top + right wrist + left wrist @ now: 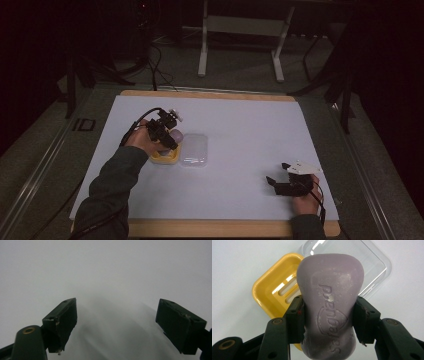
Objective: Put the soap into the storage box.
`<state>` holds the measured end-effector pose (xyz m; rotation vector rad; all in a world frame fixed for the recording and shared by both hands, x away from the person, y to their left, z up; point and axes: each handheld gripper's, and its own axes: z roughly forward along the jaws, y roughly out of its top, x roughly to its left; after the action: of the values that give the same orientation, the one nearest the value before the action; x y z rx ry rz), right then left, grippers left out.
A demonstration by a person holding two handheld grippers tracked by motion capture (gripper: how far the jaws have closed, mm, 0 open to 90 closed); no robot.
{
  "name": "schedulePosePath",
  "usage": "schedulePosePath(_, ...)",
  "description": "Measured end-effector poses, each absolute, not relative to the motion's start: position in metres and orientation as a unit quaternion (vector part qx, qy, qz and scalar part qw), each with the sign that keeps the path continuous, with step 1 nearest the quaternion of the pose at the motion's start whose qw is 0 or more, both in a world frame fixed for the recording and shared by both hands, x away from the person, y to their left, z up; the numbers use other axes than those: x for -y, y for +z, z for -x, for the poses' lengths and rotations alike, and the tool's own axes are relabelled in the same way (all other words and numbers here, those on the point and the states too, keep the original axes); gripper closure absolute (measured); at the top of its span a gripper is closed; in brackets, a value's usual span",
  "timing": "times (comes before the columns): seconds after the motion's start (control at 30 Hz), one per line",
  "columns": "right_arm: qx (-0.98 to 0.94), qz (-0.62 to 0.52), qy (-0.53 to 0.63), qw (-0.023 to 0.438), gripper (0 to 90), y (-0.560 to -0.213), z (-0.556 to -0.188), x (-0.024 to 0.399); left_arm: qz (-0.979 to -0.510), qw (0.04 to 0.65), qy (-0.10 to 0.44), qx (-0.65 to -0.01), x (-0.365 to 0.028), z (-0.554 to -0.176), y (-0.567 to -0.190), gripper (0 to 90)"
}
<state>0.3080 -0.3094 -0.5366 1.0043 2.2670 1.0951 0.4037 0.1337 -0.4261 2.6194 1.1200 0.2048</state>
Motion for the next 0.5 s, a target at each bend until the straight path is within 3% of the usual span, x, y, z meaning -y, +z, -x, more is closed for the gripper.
schedulePosePath(0.5, -0.817, -0.362, 0.394, 0.214, 17.1, -0.5367, -0.308, 0.3092, -0.901, 0.141, 0.066, -0.405, -0.1388, -0.4126, -0.4316, 49.9)
